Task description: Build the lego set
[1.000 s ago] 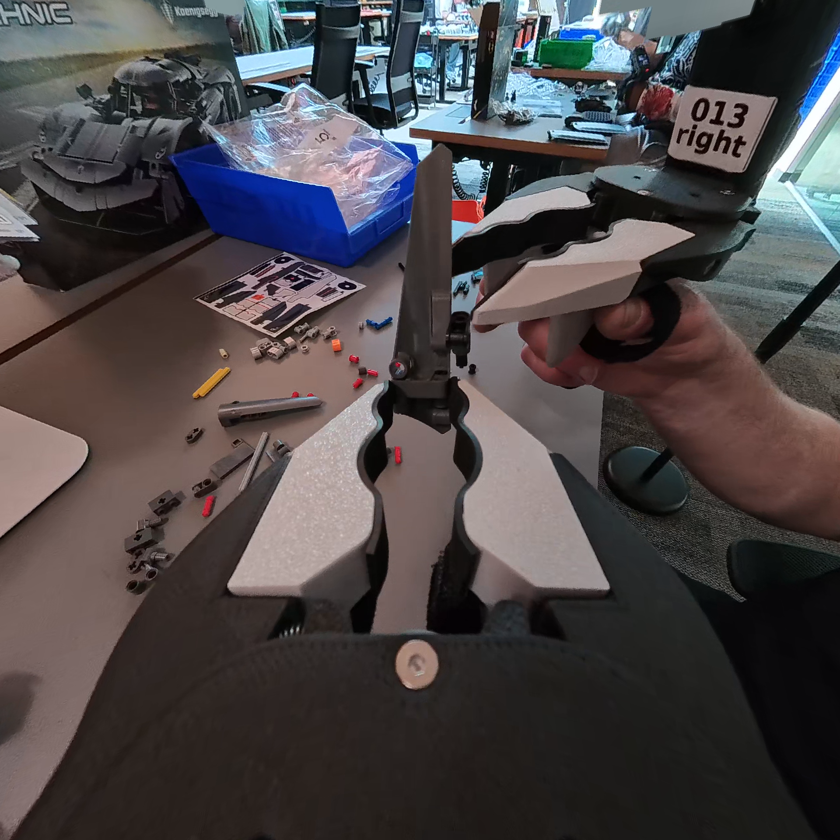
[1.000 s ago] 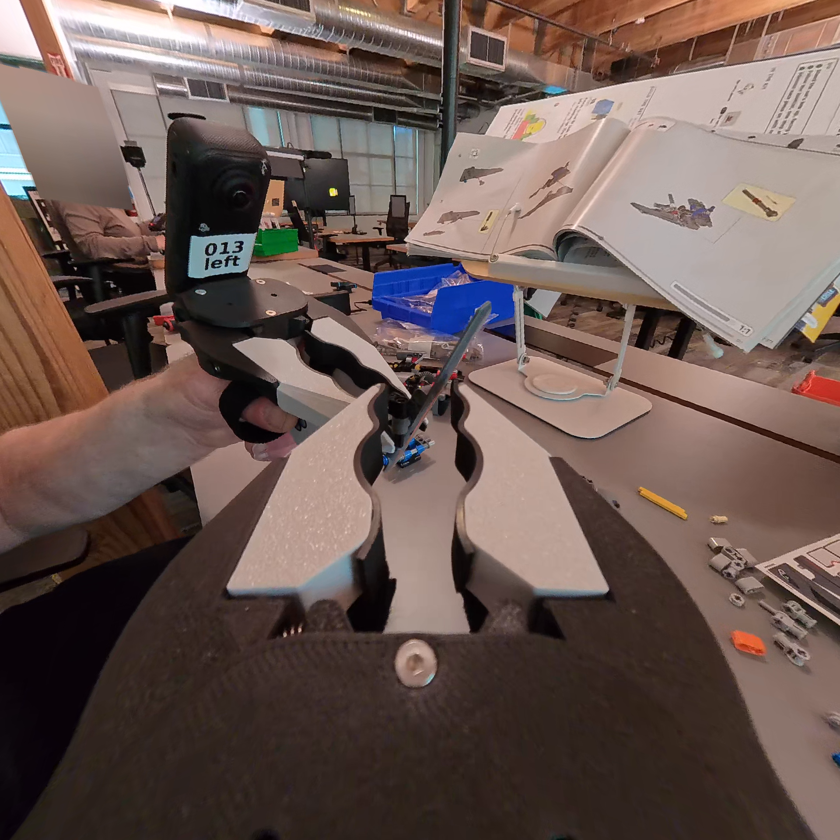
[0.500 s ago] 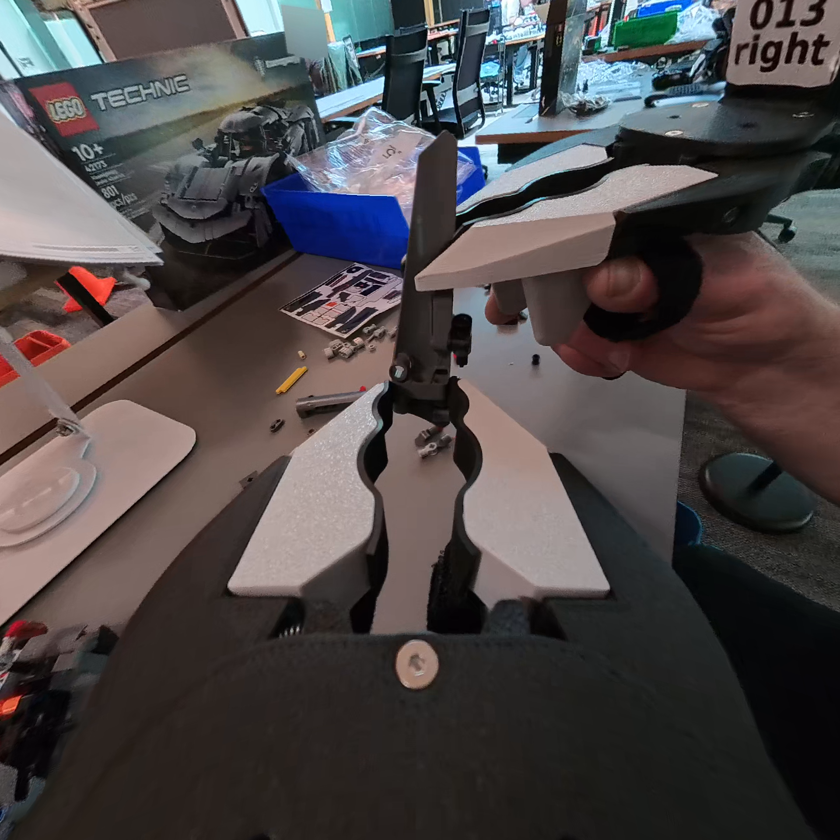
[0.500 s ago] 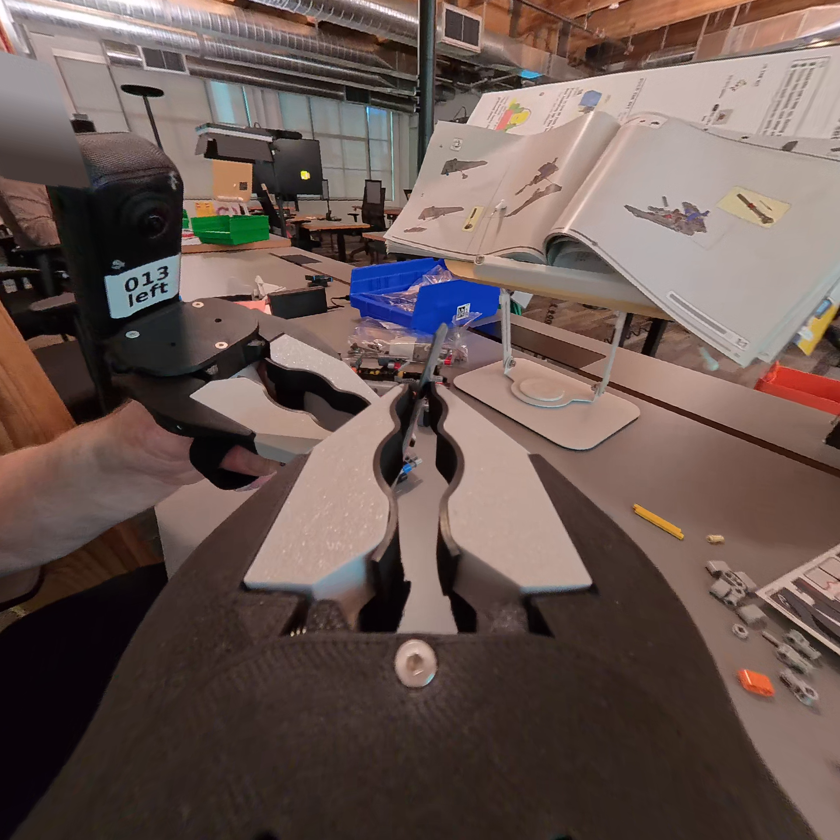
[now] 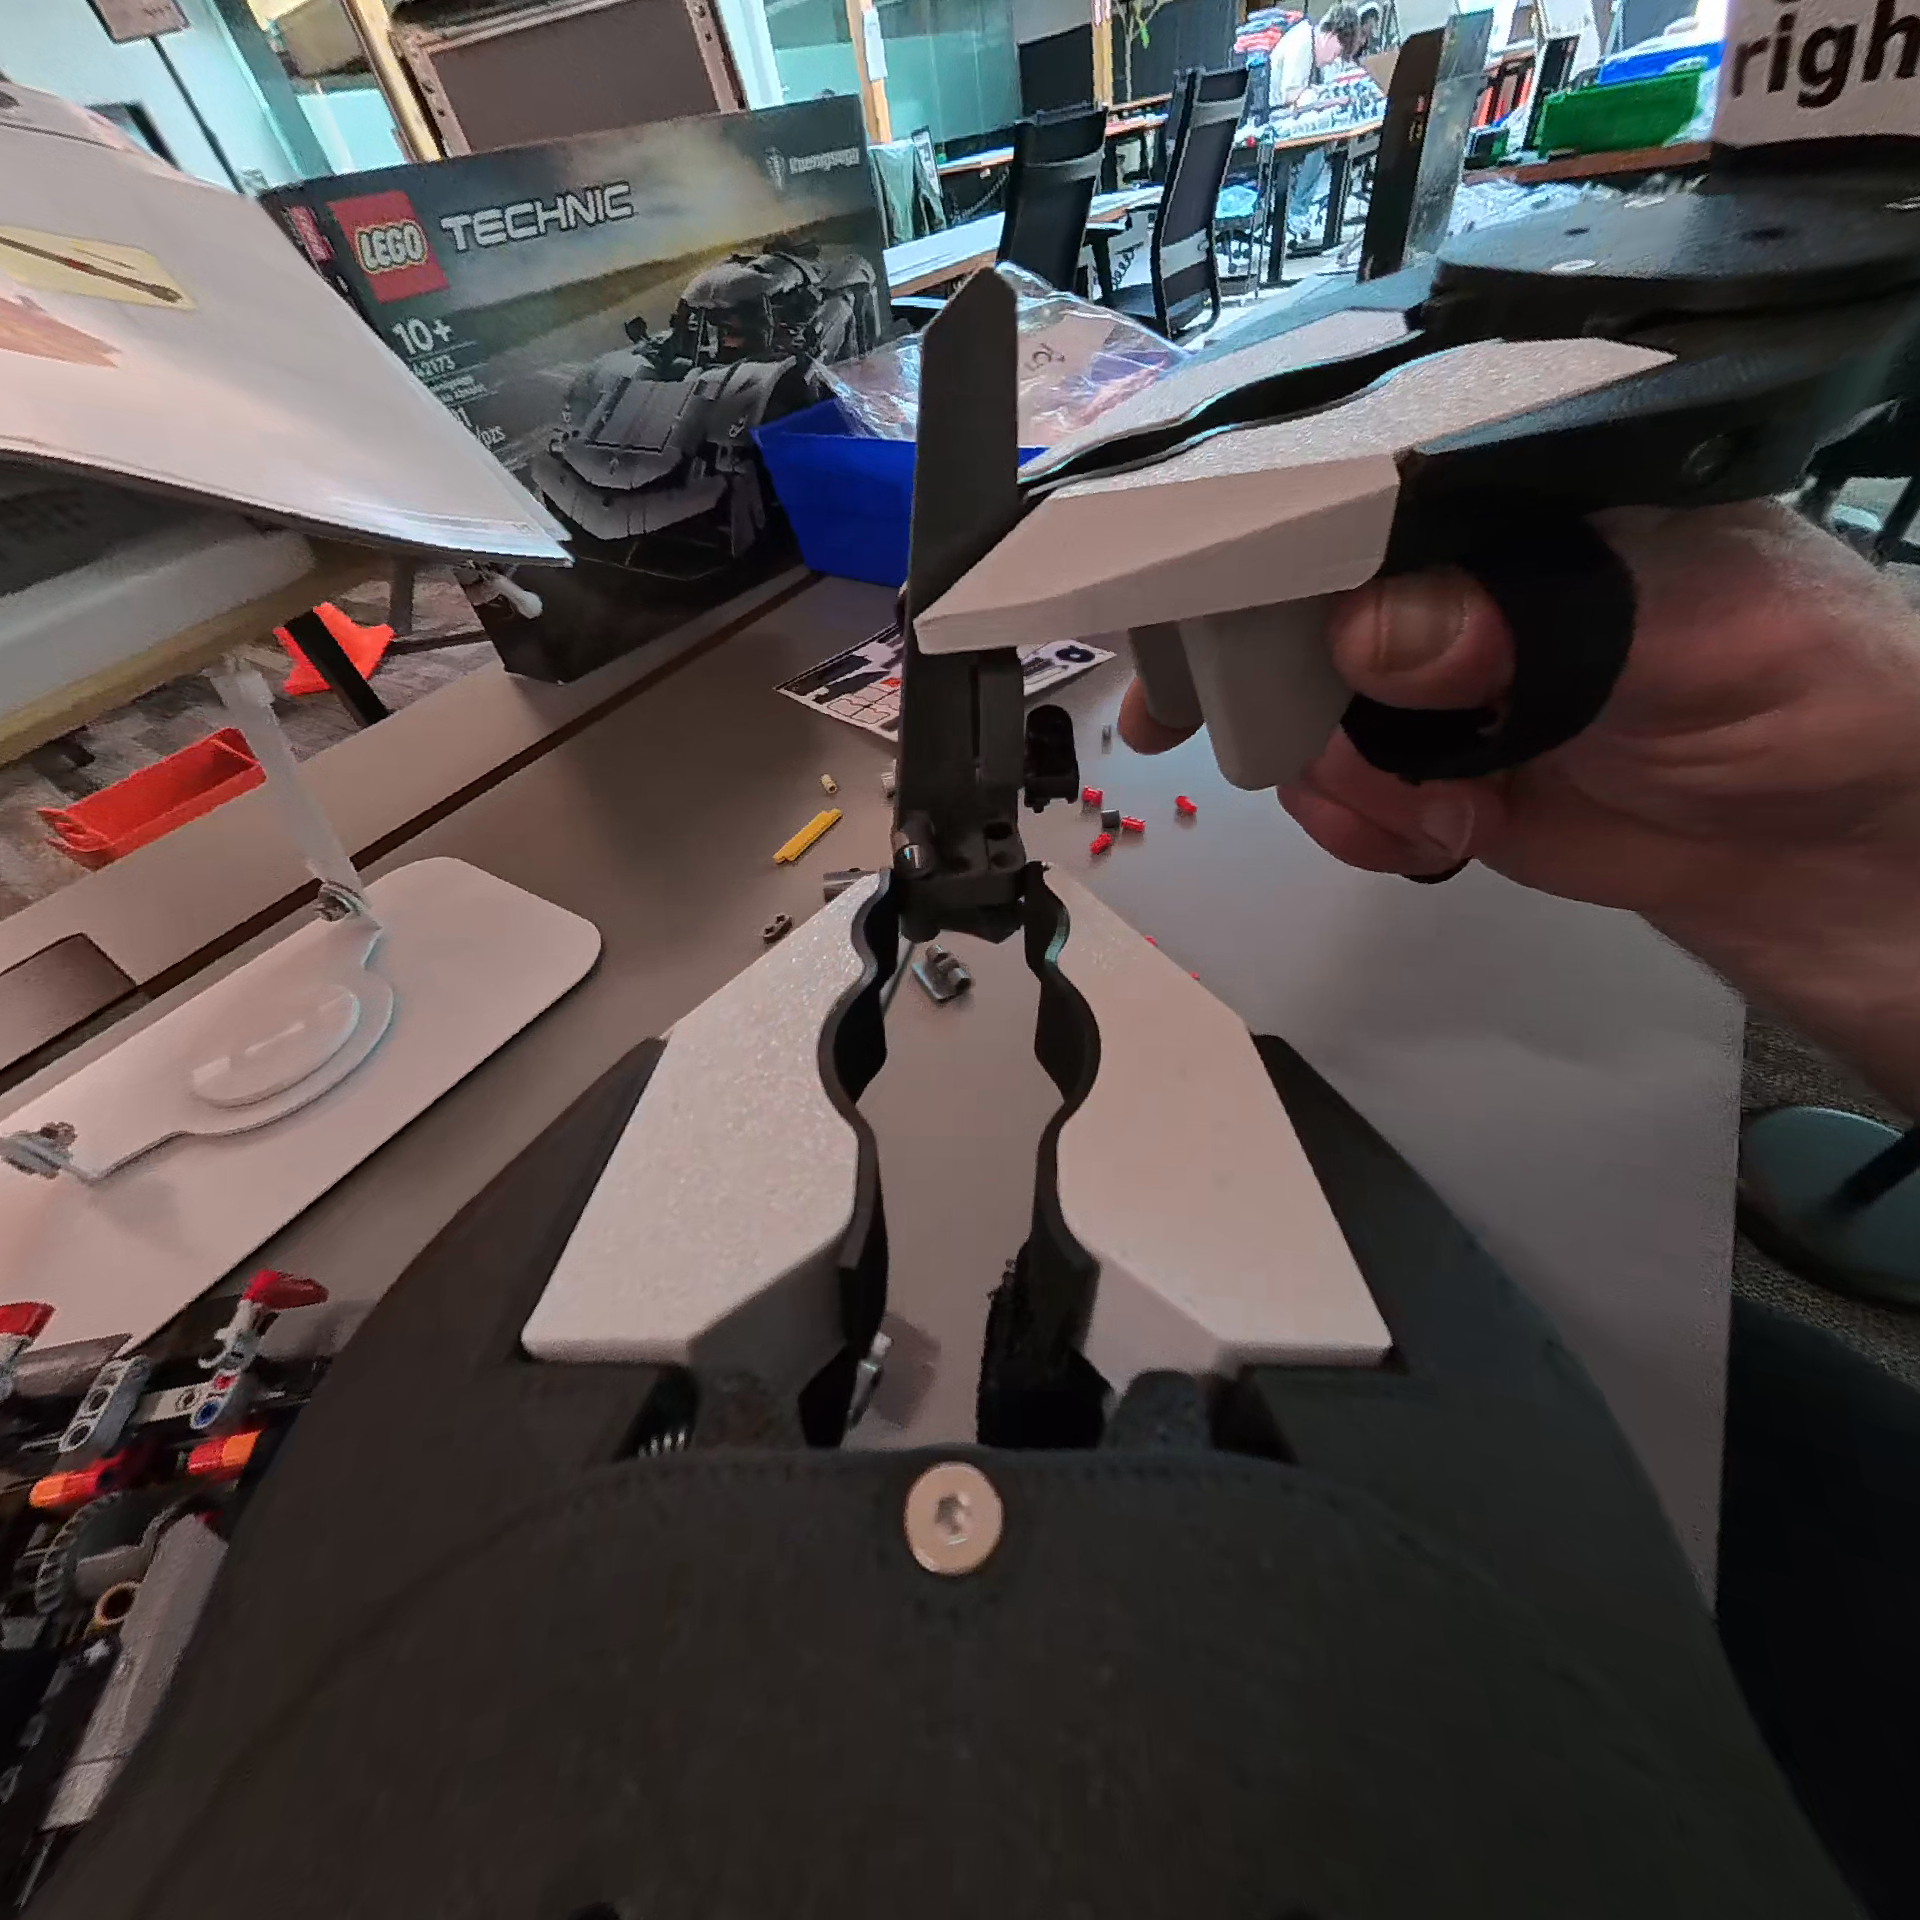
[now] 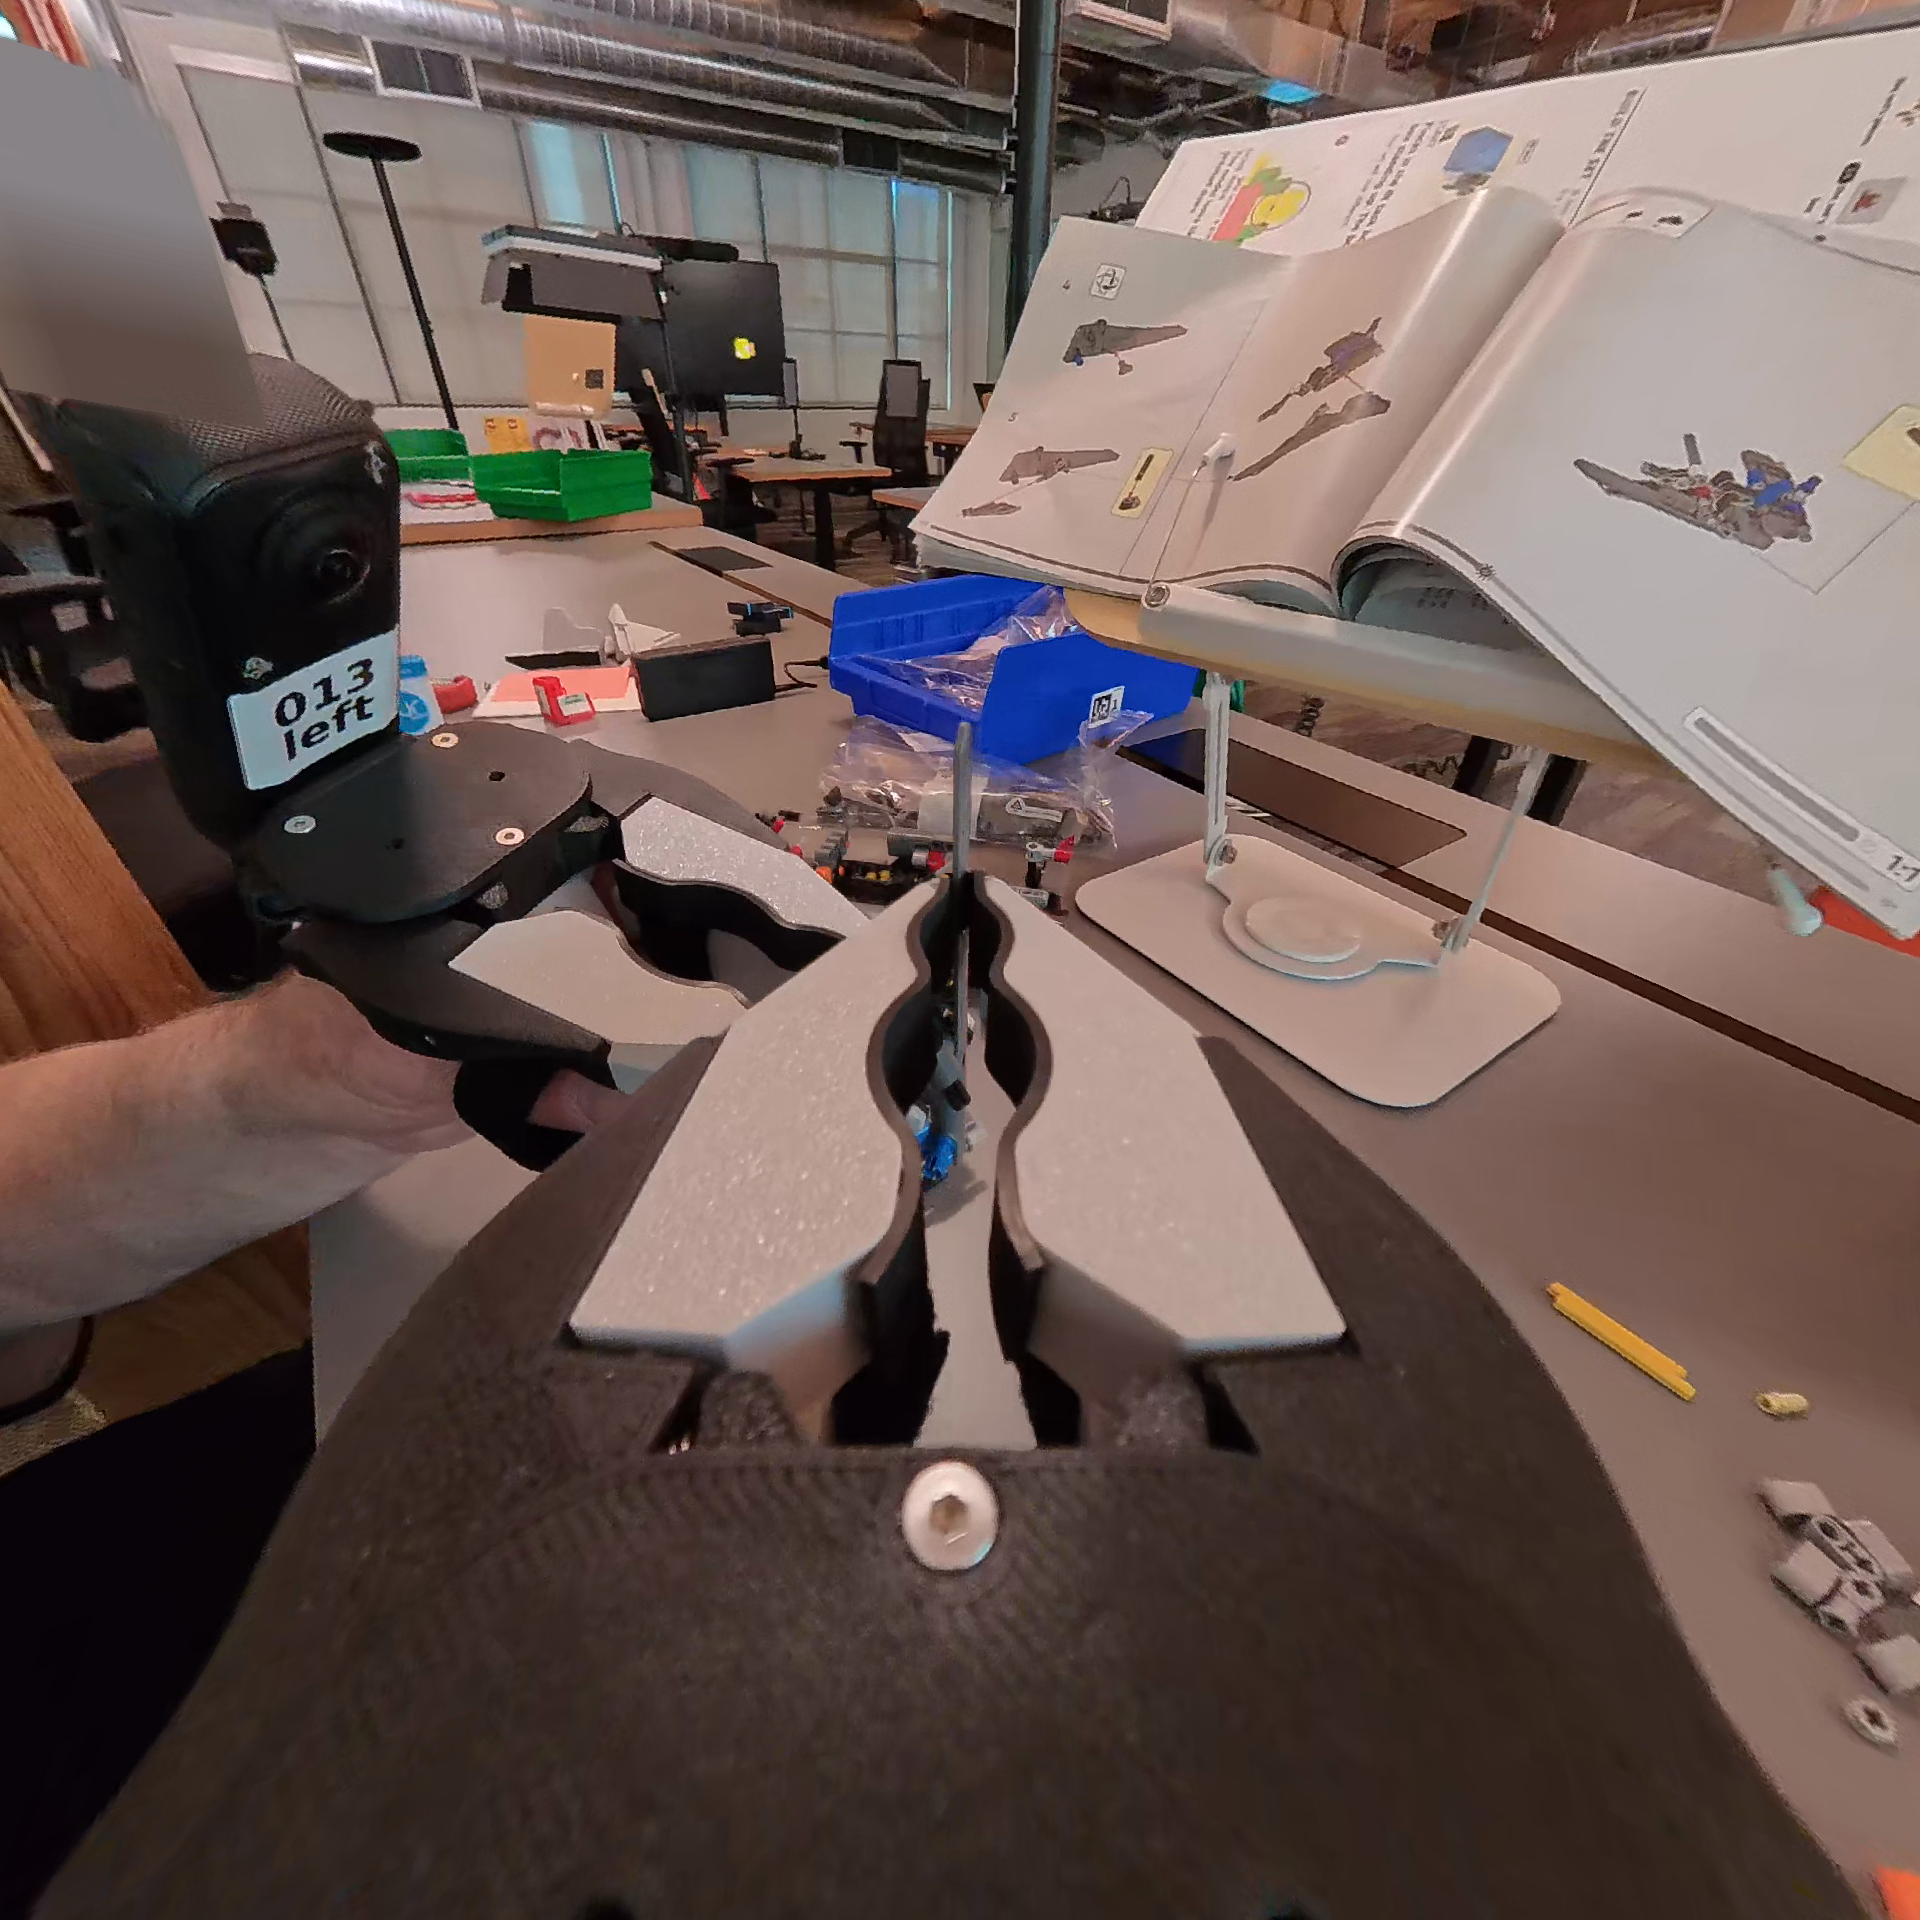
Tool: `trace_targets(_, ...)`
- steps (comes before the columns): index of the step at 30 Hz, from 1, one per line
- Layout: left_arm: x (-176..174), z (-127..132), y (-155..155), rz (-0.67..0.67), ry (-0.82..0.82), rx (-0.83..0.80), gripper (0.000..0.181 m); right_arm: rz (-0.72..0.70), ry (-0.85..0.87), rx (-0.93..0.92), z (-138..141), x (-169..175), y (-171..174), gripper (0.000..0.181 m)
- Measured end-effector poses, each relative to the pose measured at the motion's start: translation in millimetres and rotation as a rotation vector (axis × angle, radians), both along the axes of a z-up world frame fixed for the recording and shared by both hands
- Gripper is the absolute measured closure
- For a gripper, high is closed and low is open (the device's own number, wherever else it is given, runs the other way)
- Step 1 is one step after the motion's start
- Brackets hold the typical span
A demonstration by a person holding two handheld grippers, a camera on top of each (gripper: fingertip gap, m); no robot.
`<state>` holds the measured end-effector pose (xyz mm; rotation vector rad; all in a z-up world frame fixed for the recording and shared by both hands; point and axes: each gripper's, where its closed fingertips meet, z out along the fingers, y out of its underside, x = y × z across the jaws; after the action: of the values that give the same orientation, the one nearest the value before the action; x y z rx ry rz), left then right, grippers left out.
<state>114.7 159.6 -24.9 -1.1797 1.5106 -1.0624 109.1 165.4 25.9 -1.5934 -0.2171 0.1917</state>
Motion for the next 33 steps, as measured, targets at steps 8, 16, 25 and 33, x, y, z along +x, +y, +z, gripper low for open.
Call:
trace_targets(8, 4.7, -1.0, 14.2, 0.02, 0.022, -0.002, 0.161, 0.025, 0.05, -0.004, -1.2, 7.2, 13.8, 0.181)
trace_targets(16, 3.8, -2.5, 23.3, 0.033, 0.045, 0.02, 0.157, 0.052, 0.095, -0.004, 0.5, 15.2, 17.8, 0.181)
trace_targets(25, -3.2, 28.4, 36.7, -0.073, 0.009, -0.011, 0.155, 0.098, 0.097, -0.043, -0.8, 20.9, 16.0, 0.181)
trace_targets(33, 8.5, 30.2, 20.6, -0.295, 0.025, -0.129, 0.157, 0.159, 0.1, -0.079, -4.6, 14.7, 17.7, 0.181)
